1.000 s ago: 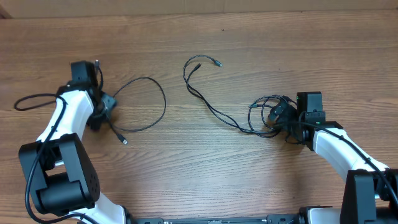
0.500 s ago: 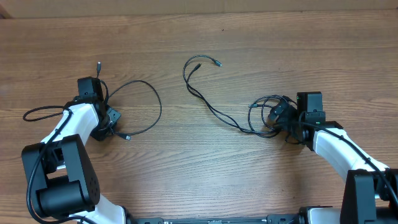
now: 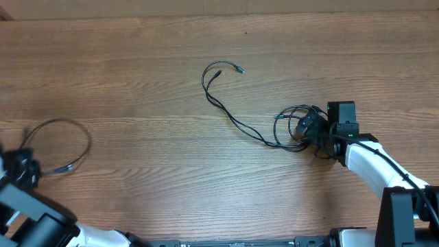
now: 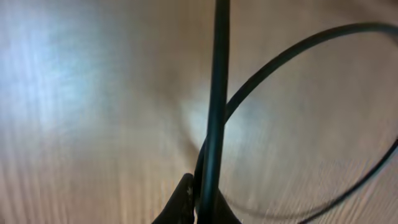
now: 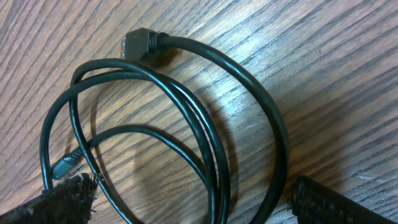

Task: Untangle cables
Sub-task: 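Lay the separated black cable down at the far left with the left gripper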

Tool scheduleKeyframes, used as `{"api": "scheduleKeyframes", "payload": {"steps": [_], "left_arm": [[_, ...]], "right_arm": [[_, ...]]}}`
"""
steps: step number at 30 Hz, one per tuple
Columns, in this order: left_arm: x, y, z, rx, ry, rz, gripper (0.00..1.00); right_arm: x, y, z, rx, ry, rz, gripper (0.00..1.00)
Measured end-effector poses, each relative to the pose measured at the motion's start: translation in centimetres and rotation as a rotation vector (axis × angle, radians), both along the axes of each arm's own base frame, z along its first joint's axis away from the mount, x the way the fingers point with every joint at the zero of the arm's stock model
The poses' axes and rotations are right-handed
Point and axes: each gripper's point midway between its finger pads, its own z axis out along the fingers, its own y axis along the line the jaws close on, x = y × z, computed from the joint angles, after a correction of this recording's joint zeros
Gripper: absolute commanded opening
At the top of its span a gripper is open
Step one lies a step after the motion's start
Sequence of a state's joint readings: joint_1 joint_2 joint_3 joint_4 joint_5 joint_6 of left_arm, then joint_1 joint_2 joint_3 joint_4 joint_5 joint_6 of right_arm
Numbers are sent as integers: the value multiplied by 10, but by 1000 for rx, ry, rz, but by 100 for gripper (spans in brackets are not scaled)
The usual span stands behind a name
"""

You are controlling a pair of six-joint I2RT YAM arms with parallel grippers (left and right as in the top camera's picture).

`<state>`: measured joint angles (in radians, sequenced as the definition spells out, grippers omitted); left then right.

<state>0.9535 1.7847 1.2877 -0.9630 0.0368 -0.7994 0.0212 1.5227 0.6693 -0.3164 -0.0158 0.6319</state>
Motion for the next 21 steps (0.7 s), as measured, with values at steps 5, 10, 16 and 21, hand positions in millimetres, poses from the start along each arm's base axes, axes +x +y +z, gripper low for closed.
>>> {"api": "scheduleKeyframes", "payload": {"steps": [5, 10, 16, 21], "left_arm": [[-37, 20, 0, -9, 19, 265, 5], [-47, 45, 3, 129, 78, 318, 5], [-59, 63, 9, 232, 141, 351, 32], [-55, 60, 7, 213, 118, 354, 66]], "right_arm": [[0, 0, 0, 0, 0, 0, 100], [0, 0, 0, 0, -1, 0, 100], [0, 0, 0, 1, 0, 0, 100], [0, 0, 0, 1, 0, 0, 100]]}}
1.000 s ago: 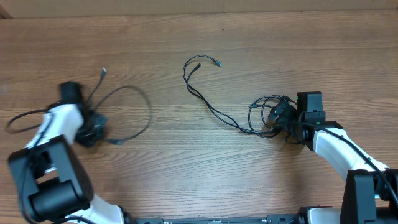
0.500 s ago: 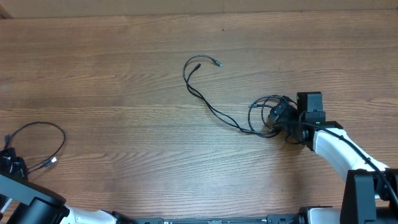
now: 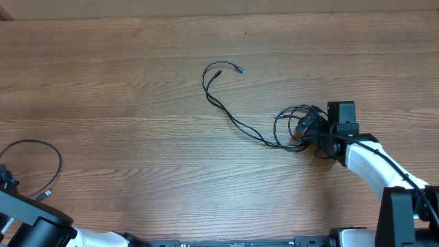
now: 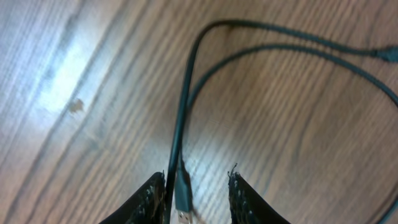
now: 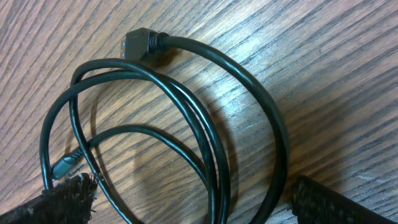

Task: Untangle cables
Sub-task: 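Lay the separated black cable down at the far left with the left gripper, then move the left gripper to the center and grasp a cable near the right gripper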

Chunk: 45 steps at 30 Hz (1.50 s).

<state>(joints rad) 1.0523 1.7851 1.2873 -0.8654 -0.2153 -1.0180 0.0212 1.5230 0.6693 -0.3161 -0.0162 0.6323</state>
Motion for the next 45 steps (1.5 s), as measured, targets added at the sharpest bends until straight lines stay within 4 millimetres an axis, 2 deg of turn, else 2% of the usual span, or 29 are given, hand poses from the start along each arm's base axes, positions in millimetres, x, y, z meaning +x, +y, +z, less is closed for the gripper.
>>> {"api": "scheduleKeyframes", "payload": {"steps": [1, 2, 3, 12, 17, 21, 25, 27, 28, 32, 36, 41, 45], "left_arm": [[4, -2, -1, -9, -12, -9, 85], [9, -5, -2, -21, -27, -24, 95], [14, -9, -5, -36, -43, -37, 99], [64, -56, -15, -164, -118, -221, 100], [121, -106, -15, -208, -156, -481, 100], [167, -169, -14, -239, -164, -723, 100], [211, -261, -11, -281, -210, -1015, 100], [226, -303, -8, -296, -245, -1132, 99], [237, -334, -5, -299, -279, -1216, 98], [245, -417, 1, -325, -338, -1419, 99], [231, -496, 5, -362, -361, -1617, 100], [202, -553, 5, -408, -342, -1755, 83], [184, -579, 4, -432, -319, -1766, 73]], "right_arm": [[0, 0, 0, 0, 0, 0, 100], [0, 0, 0, 0, -1, 0, 100], [0, 0, 0, 0, 0, 0, 100], [0, 0, 0, 0, -1, 0, 100], [0, 0, 0, -1, 0, 0, 100], [0, 0, 0, 0, 0, 0, 100], [0, 0, 0, 0, 0, 0, 100], [0, 0, 0, -1, 0, 0, 100], [0, 0, 0, 0, 0, 0, 100], [0, 0, 0, 0, 0, 0, 100], [0, 0, 0, 0, 0, 0, 100], [0, 0, 0, 0, 0, 0, 100], [0, 0, 0, 0, 0, 1, 100]]}}
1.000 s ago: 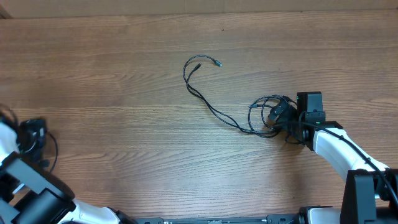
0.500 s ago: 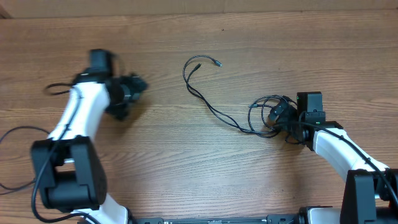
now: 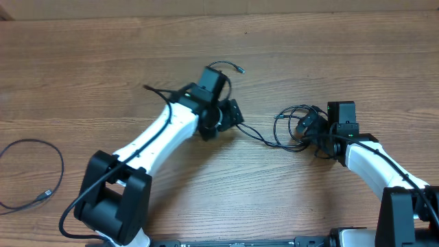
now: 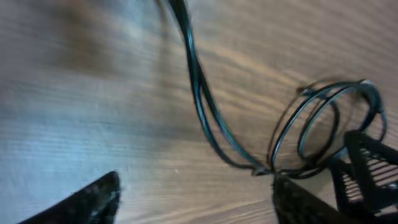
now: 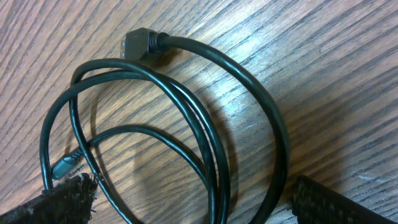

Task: Untangle cables
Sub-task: 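Move the left gripper to the center and grasp a cable near the right gripper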

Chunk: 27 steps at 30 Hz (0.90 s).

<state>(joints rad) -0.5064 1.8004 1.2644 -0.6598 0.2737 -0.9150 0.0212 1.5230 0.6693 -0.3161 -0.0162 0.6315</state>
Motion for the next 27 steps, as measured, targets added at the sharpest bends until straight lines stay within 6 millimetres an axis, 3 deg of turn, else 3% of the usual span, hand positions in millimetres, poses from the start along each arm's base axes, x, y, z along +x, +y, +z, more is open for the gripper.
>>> {"api": "scheduleKeyframes", "payload": {"steps": [2, 7, 11, 20, 27], "left_arm": [[-16, -9, -5, 36, 42, 38, 62], [-31, -7, -22, 96, 84, 154, 61], [-27, -12, -36, 66, 45, 212, 63], [-11, -26, -37, -4, -51, 237, 62], [-7, -36, -35, -11, -116, 270, 45]], "right_arm": [[0, 0, 0, 1, 0, -1, 100], [0, 0, 0, 0, 0, -1, 100], [0, 0, 0, 0, 0, -1, 100], [0, 0, 0, 0, 0, -1, 100], [0, 0, 0, 0, 0, -1, 100]]}}
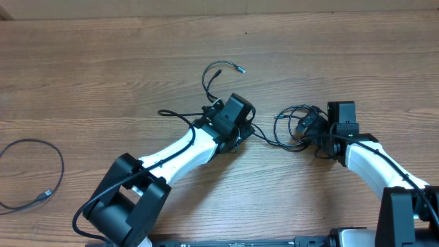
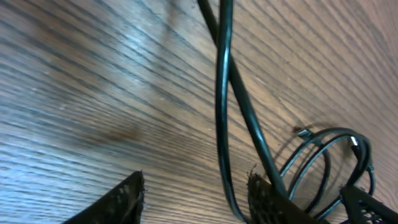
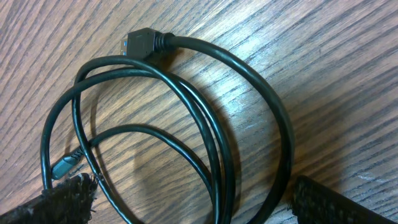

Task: Untangle cables
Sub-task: 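Move the left gripper to the center and grasp a cable near the right gripper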

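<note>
A thin black cable (image 1: pixel 208 81) runs from its free end at the back down the middle of the table into a tangled coil (image 1: pixel 293 125). My left gripper (image 1: pixel 240 134) is low over this cable just left of the coil. It is open, and the cable (image 2: pixel 222 118) passes between its fingers (image 2: pixel 124 200). My right gripper (image 3: pixel 199 202) is open at the coil's right side, with several strands between its fingers (image 3: pixel 63 198). The coil holds a thicker cable (image 3: pixel 273 124) with a plug (image 3: pixel 140 42) and a small connector (image 3: pixel 63 167).
A separate black cable (image 1: pixel 41 159) lies in a loose loop at the table's far left edge, apart from the tangle. The table's back edge (image 1: pixel 219 15) runs along the top of the overhead view.
My left gripper has moved right along the thin cable, closer to the coil, and its fingers stand a little narrower. The coil shifted slightly in the right wrist view. The right gripper stayed put.
My left gripper was shut on a single cable loop at the far left. Then it stood open over that cable, which lay at the left edge. Later it was over the thin cable mid-table, and now it is beside the coil. The right gripper stayed at the coil throughout.
</note>
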Tool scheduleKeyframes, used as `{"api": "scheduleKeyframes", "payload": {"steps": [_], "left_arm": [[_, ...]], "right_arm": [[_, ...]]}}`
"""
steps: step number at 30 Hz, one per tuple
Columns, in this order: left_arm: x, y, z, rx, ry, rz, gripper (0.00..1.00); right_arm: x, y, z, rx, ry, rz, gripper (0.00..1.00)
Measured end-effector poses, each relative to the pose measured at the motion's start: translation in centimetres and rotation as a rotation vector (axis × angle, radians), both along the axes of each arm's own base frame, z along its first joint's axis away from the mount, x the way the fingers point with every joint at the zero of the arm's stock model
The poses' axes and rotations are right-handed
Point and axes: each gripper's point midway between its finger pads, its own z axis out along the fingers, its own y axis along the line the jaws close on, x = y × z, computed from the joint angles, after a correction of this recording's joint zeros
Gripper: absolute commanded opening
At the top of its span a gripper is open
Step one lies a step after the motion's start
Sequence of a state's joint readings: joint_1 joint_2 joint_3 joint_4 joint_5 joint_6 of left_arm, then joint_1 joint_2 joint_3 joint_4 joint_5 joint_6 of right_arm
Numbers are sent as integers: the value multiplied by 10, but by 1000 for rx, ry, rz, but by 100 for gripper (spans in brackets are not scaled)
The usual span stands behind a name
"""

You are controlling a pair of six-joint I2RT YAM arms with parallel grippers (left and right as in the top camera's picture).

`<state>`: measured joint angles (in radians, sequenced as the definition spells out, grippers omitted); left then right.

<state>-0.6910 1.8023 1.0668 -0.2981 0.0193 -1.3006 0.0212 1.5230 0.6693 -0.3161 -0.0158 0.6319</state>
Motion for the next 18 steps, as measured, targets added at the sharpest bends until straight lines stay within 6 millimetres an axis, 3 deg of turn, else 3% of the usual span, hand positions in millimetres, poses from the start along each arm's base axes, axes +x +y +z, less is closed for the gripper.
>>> {"api": "scheduleKeyframes", "payload": {"steps": [6, 8, 9, 12, 17, 18], "left_arm": [[-7, -10, -8, 33, -18, 14, 37], [-10, -13, -23, 47, 4, 29, 5], [-12, -13, -33, 57, 22, 39, 4], [-11, -14, -36, 55, 21, 45, 4], [-5, -2, -33, 90, 4, 10, 4], [-2, 9, -25, 107, -3, 0, 4]], "right_arm": [[0, 0, 0, 0, -1, -1, 100], [0, 0, 0, 0, 0, 0, 100], [0, 0, 0, 1, 0, 0, 100], [0, 0, 0, 0, 0, 0, 100], [0, 0, 0, 0, 0, 0, 100], [0, 0, 0, 1, 0, 0, 100]]}}
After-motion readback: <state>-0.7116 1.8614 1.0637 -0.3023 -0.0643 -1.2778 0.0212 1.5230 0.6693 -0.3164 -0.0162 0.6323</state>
